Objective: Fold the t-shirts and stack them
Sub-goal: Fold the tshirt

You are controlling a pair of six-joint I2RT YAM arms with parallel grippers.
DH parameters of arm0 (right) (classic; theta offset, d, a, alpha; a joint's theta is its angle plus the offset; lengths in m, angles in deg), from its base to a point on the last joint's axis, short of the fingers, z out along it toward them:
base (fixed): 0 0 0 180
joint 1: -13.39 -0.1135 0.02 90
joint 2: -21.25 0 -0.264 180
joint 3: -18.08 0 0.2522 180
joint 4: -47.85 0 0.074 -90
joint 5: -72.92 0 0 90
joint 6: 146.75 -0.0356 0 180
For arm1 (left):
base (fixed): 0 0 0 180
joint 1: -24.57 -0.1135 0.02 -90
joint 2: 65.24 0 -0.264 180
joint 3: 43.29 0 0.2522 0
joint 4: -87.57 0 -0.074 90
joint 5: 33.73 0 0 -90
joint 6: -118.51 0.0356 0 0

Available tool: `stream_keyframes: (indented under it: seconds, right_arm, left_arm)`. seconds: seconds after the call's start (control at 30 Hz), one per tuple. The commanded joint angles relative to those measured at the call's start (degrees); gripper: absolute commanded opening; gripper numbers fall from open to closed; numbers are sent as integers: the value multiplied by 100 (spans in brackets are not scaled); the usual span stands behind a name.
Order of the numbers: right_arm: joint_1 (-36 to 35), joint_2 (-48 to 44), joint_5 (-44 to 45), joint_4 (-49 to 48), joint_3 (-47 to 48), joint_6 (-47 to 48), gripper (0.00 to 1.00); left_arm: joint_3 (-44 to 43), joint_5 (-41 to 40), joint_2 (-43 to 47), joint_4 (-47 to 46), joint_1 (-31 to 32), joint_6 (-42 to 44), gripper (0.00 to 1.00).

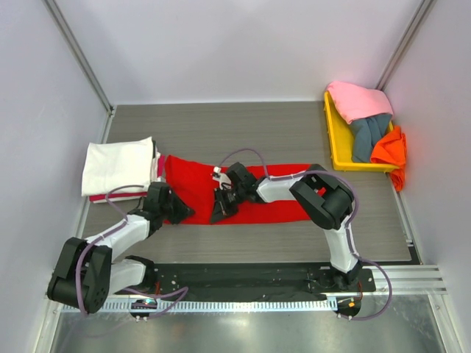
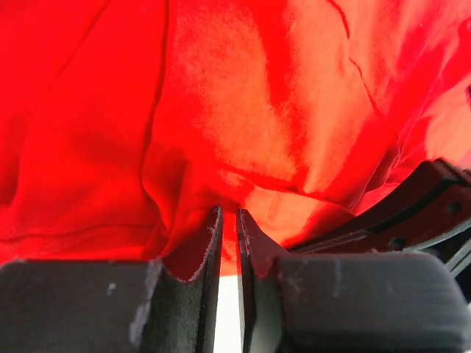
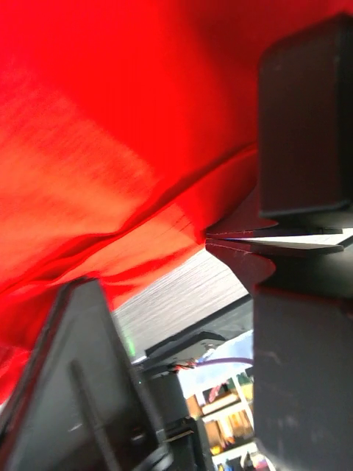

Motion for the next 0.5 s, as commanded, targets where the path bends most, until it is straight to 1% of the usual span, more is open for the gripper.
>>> stream_keyframes:
  seconds: [0.0,0.13,0.3,0.33,0.4,0.47]
  right_arm:
    - [266,-180,-77,-93,-380,46,9]
    - [494,-654,-209,-58,-890,204,10]
    - [801,-1374,-271,171,-1330,432,12]
    - [854,-1497,-297,197,-1444,450,12]
    - [951,-1839,-272,250,-1532,494,13]
    - [1153,-2226,-53,643,-1594,616,14]
  left_arm:
    - [135,-339,-242,-119,-144,-20,14]
    - [135,-541,-156,-5,-180,-11,13]
    - [-13,-761,336,540,-188,138,14]
    - [-49,-1005,433,628,-197,165,14]
    - [-181,-1069,565,874,-197,287,14]
    - [-364,-982,793,1093,-188,463,19]
